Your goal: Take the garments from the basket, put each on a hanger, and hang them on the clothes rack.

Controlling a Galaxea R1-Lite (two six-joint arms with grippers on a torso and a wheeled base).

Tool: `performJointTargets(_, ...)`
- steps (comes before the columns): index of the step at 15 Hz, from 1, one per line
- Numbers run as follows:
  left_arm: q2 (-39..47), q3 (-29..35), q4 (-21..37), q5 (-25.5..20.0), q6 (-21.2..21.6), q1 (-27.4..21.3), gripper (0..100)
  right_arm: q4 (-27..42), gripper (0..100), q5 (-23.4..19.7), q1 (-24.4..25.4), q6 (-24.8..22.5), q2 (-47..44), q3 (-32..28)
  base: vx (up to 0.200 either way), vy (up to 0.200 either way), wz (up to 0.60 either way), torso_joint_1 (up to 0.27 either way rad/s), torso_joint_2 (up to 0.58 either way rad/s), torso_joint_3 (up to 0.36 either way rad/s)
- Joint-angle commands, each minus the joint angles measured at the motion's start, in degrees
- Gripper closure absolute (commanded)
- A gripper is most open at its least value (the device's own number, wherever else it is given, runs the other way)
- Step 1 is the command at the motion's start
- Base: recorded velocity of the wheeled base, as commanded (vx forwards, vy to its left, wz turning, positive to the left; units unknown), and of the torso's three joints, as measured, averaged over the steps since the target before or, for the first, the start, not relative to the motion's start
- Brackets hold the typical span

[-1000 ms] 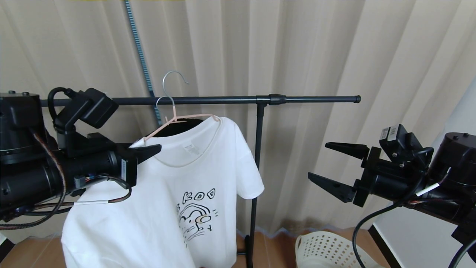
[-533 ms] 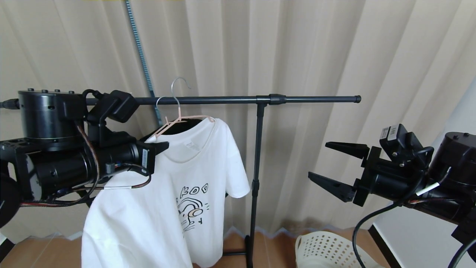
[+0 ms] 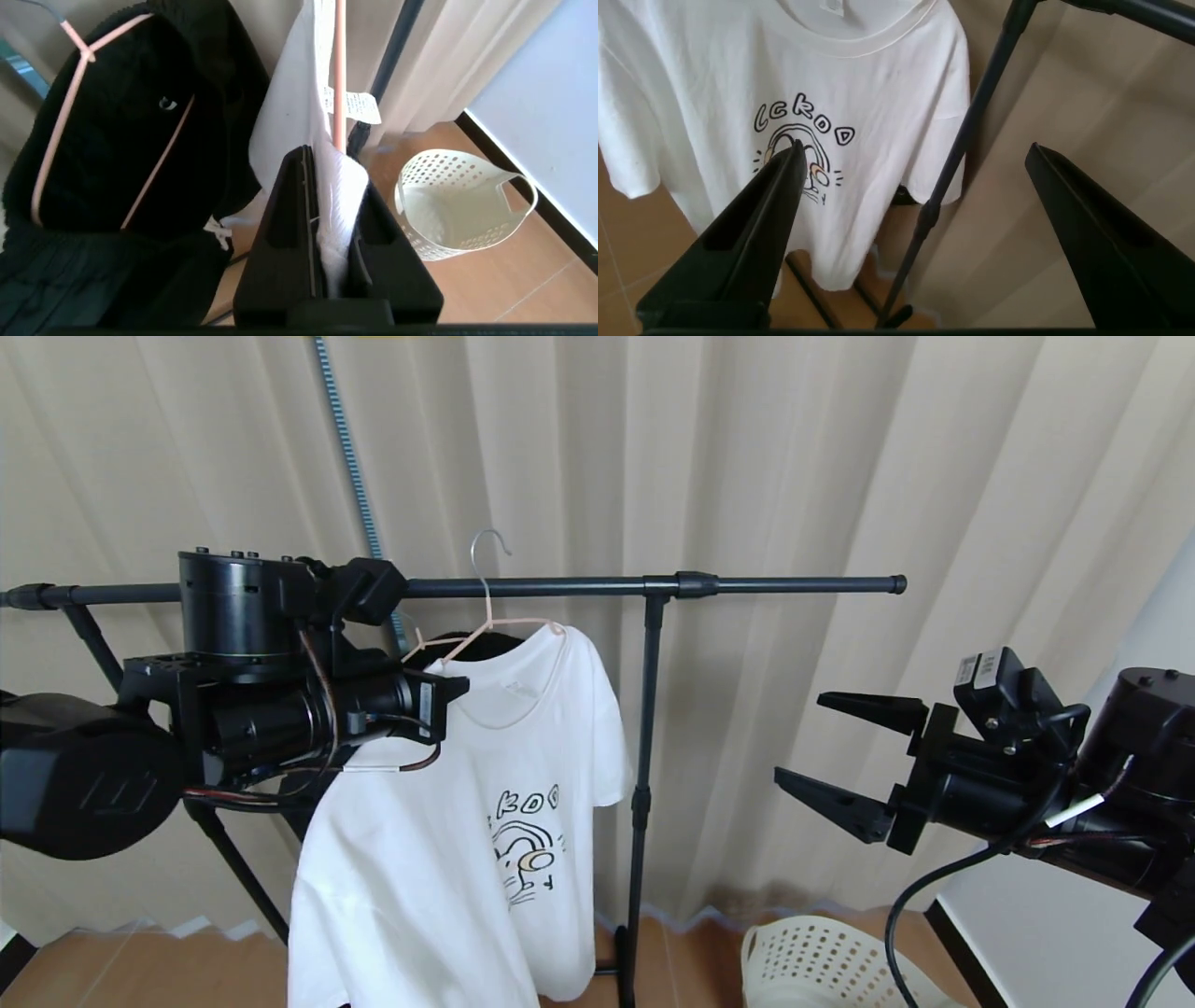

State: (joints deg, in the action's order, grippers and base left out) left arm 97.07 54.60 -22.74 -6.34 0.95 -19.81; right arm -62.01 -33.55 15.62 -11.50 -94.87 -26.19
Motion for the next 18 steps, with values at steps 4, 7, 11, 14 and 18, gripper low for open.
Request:
performJointTargets(4,10.0,6.0,-3.6,3.8,-1.9,0.0,100,0.0,0,0.1,0.0,0.0,-0.1,0.0,0.000,0.000,0.00,0.000,0.00,0.000)
performJointTargets(7,13.0,8.2,-3.7,3.8,-3.5,0.2,100,0.0,0,0.2,0.0,-0.1,-0.4,0.0,0.000,0.000,0.00,0.000,0.00,0.000)
performJointTargets(11,14.9,9.0,-3.7,3.7,-3.5,0.0,100,0.0,0,0.2,0.0,-0.1,-0.6,0.0,0.000,0.000,0.00,0.000,0.00,0.000)
performJointTargets(14,15.5,9.0,-3.8,3.7,-3.5,0.1,100,0.0,0,0.2,0.0,-0.1,-0.8,0.0,0.000,0.000,0.00,0.000,0.00,0.000)
performJointTargets(18,15.5,8.3,-5.1,3.5,-3.5,0.0,100,0.0,0,0.2,0.0,-0.1,-0.9,0.0,0.000,0.000,0.00,0.000,0.00,0.000)
